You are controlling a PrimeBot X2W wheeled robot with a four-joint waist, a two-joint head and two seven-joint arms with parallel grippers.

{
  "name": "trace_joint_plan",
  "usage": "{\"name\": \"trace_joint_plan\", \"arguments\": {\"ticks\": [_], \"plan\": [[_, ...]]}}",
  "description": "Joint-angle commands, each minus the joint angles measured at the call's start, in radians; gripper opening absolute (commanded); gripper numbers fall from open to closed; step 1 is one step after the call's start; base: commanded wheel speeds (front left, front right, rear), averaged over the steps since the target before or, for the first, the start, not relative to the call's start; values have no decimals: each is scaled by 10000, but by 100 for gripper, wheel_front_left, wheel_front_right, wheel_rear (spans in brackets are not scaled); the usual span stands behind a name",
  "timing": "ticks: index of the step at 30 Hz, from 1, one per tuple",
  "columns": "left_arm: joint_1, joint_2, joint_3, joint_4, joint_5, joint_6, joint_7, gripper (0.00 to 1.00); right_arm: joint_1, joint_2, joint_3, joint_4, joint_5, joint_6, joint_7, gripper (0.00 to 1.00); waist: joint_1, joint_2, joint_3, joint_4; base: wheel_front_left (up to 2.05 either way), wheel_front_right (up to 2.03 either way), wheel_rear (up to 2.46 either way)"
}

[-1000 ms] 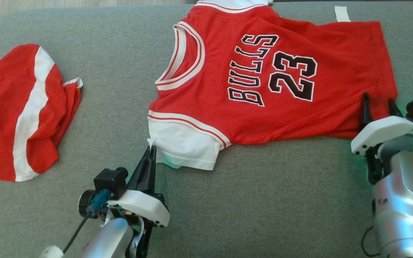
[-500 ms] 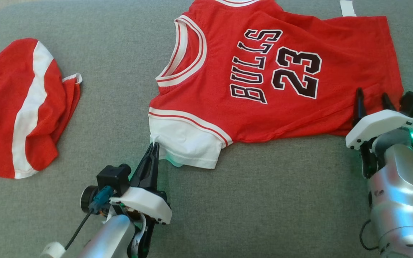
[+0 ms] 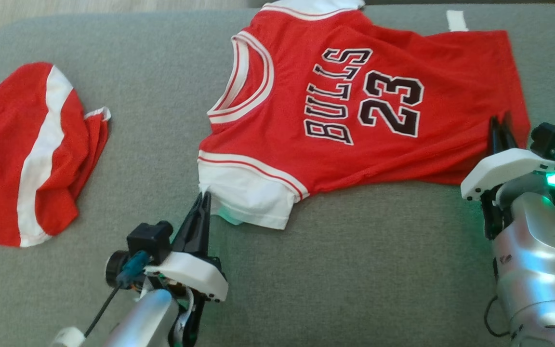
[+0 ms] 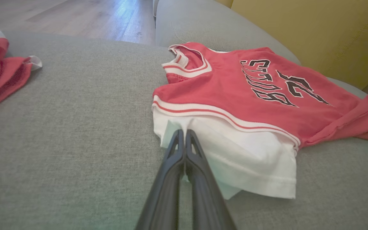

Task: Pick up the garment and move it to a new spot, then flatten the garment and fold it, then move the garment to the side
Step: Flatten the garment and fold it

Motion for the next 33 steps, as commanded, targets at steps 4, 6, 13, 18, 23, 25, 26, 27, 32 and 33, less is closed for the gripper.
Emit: {"name": "trace_joint_plan", "arguments": {"ticks": [4, 6, 13, 18, 23, 25, 26, 27, 32, 33], "plan": [[-88, 423, 701, -488, -181, 112, -290, 0, -151, 64, 761, -630, 506, 75, -352, 0, 0, 0, -514, -388, 0, 0, 0], [-115, 570, 883, -706, -250, 109, -350, 0, -3, 85, 1167, -989, 842, 75, -415, 0, 0, 0, -754, -562, 0, 0, 0], [-760, 1079, 1715, -2134, -654, 66, -376, 0, 567, -171, 2916, -3344, 2024, 75, -341, 0, 0, 0, -1510, -1162, 0, 0, 0], [-1649, 1186, 2297, -3001, -894, 335, -170, 0, 698, -705, 3590, -5445, 2647, 75, -66, 0, 0, 0, -1894, -1326, 0, 0, 0], [-3042, 1220, 2748, -3743, -752, 679, -137, 0, 524, -1560, 4439, -7528, 2643, 75, 210, 0, 0, 0, -2286, -1634, 0, 0, 0], [-3491, 1293, 2908, -4058, -706, 757, -115, 0, 372, -1709, 4561, -8168, 2708, 75, 437, 0, 0, 0, -2366, -1714, 0, 0, 0], [-3683, 1354, 2977, -4234, -669, 793, -94, 0, 310, -1793, 4595, -8474, 2703, 75, 557, 0, 0, 0, -2398, -1735, 0, 0, 0], [-3847, 1436, 3046, -4425, -610, 851, -64, 0, 271, -1857, 4578, -8774, 2701, 75, 689, 0, 0, 0, -2419, -1749, 0, 0, 0], [-4287, 1953, 3204, -5645, -331, 1171, 494, 0, 607, -1977, 4298, -10464, 2688, 75, 1602, 0, 0, 0, -2485, -1750, 0, 0, 0], [-4322, 2053, 3204, -5927, -303, 1216, 657, 0, 730, -2005, 4217, -10817, 2690, 75, 1820, 0, 0, 0, -2477, -1737, 0, 0, 0]]}}
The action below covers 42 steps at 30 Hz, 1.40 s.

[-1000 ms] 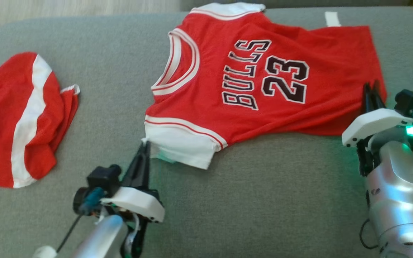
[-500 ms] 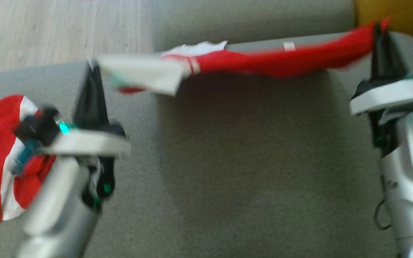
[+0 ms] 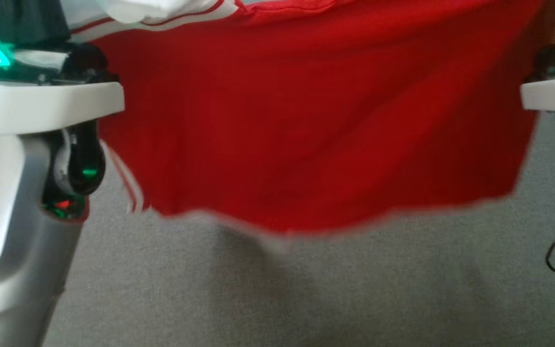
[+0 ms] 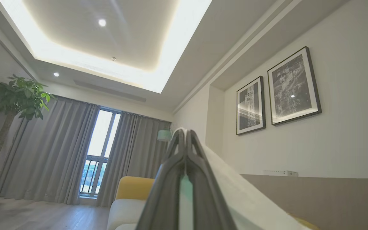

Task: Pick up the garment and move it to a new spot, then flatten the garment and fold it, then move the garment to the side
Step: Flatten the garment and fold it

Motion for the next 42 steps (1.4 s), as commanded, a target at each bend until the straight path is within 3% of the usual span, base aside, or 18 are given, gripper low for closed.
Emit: {"name": "trace_joint_plan", "arguments": {"ticks": [1, 5, 8, 12, 16, 18, 22, 25, 33, 42], "plan": [[-597, 458, 447, -442, 103, 61, 168, 0, 1, -56, 37, -493, 16, 75, 216, 0, 1, 0, 22, 18, 0, 0, 0], [-647, 807, 468, -1250, 28, 185, 885, 0, 362, -72, -176, -1497, 44, 75, 1063, 0, 1, 0, 194, 26, 0, 0, 0], [-903, 1168, 480, -1124, 5, 99, 1393, 0, 339, -105, -168, -1709, 82, 75, 1477, 0, 1, 0, 609, 10, 0, 0, 0], [-1842, 1583, 194, -43, 131, -472, 1921, 0, -344, -110, 149, -1211, 255, 75, 1636, 0, 1, 0, 1607, -85, 0, 0, 0], [-3560, 1692, -144, 1560, 374, -1241, 2152, 0, -1983, -146, 485, 271, 508, 75, 1387, 0, 1, 0, 2912, -112, 0, 0, 0], [-5235, 1719, -175, 3028, 663, -1708, 1988, 0, -3876, -453, 955, 1832, 507, 75, 870, 0, 1, 0, 3948, -65, 0, 0, 0], [-7283, 1648, -116, 5168, 1053, -2162, 1248, 0, -6437, -456, 930, 4188, 273, 75, -314, 0, 1, 0, 4741, 19, 0, 0, 0], [-8345, 1446, -217, 6361, 1338, -2394, 577, 0, -7852, -162, 368, 5726, 215, 75, -1201, 0, 1, 0, 5020, 189, 0, 0, 0], [-9099, 828, -480, 7944, 1523, -2892, -993, 0, -8630, -72, 861, 7677, 98, 75, -2282, 0, 1, 0, 5196, 514, 0, 0, 0], [-7324, 600, -1148, 8813, 1383, -3326, -1361, 0, -6670, -227, 1675, 8873, 637, 75, -2393, 0, 1, 0, 5019, 786, 0, 0, 0]]}}
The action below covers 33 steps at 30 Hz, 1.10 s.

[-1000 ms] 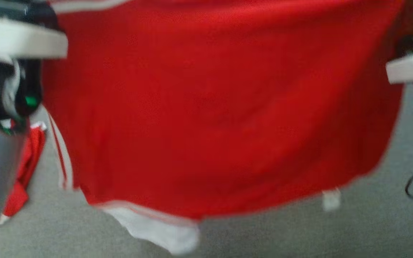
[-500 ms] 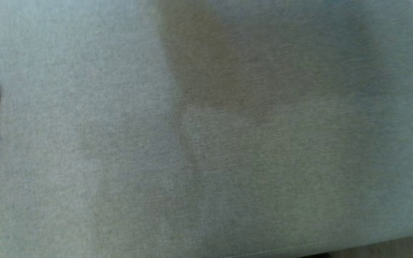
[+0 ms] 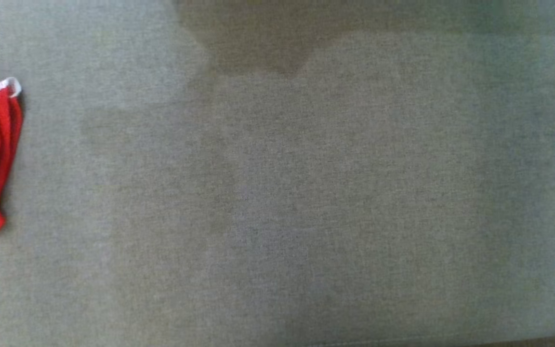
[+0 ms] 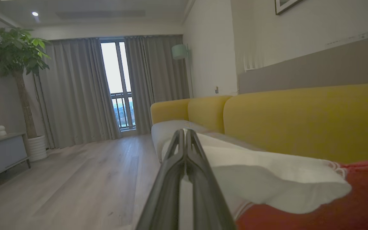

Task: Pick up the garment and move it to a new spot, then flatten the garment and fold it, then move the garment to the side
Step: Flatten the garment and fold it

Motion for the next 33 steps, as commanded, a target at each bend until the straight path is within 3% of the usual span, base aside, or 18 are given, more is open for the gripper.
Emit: {"name": "trace_joint_plan", "arguments": {"ticks": [1, 8, 18, 27, 33], "plan": [[199, 491, 107, -159, -65, -2, -67, 0, 259, -17, 181, -117, 92, 73, -48, 0, 0, 1, -184, 49, 0, 0, 0], [3175, 926, -594, -494, -333, -56, -89, 0, 2208, -421, 2135, 495, 1360, 73, 742, 0, 0, 1, -1173, 173, 0, 0, 0], [6700, 2228, -2063, -2106, -1380, -61, 330, 0, 4865, -2283, 5118, -1320, 3931, 73, 2239, 0, 0, 1, -2726, 309, 0, 0, 0], [8733, 3132, -2384, -4137, -1931, 89, 1082, 0, 6060, -3452, 6201, -2478, 5337, 73, 3043, 0, 0, 1, -3547, 369, 0, 0, 0], [9622, 3753, -2590, -5201, -2316, 66, 1671, 0, 6549, -3837, 6602, -2784, 5868, 73, 3420, 0, 0, 1, -4076, 381, 0, 0, 0]]}}
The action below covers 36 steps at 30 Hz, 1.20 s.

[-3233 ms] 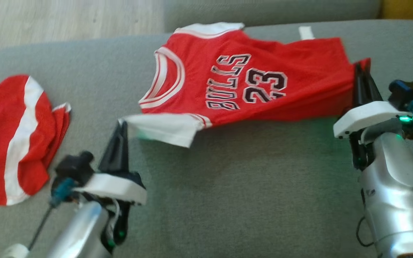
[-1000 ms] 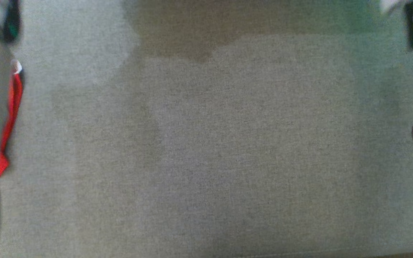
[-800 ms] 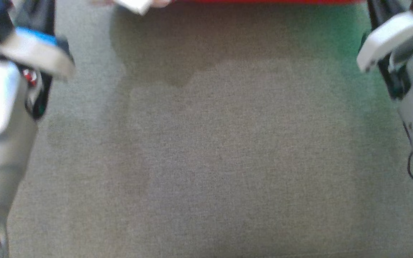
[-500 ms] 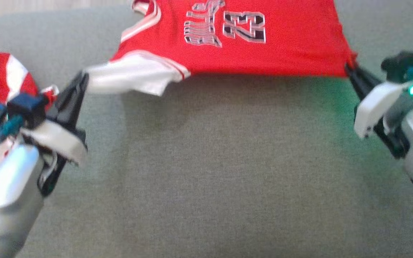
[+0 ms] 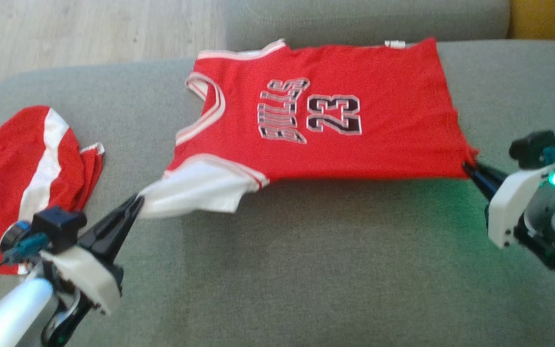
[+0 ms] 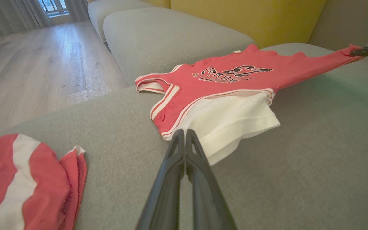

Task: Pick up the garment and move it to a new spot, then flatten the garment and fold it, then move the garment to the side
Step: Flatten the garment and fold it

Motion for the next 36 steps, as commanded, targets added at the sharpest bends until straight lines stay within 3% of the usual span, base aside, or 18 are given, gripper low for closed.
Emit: {"name": "trace_joint_plan", "arguments": {"ticks": [1, 12, 16, 25, 36], "plan": [[-203, 715, 486, -358, -163, 51, 96, 0, 232, -440, 68, -249, 168, 73, 93, 0, 1, -1, -263, -11, 0, 0, 0], [1618, 2359, 19, -2702, -1852, -3, 2049, 0, 1058, -1387, 788, -1608, 1840, 73, 1935, 0, 1, -1, -1091, -376, 0, 0, 0], [1881, 2692, 18, -3358, -2216, 40, 2321, 0, 1350, -1820, 801, -2164, 2362, 73, 2622, 0, 1, -1, -1130, -418, 0, 0, 0], [1243, 2660, 255, -3588, -1928, 313, 2424, 0, 1018, -1862, 248, -2486, 2199, 73, 3013, 0, 1, -1, -722, -444, 0, 0, 0], [-781, 2191, 53, -2549, -1014, 96, 3121, 0, 327, -1406, -308, -2033, 1477, 73, 3375, 0, 1, -1, 281, -466, 0, 0, 0]]}}
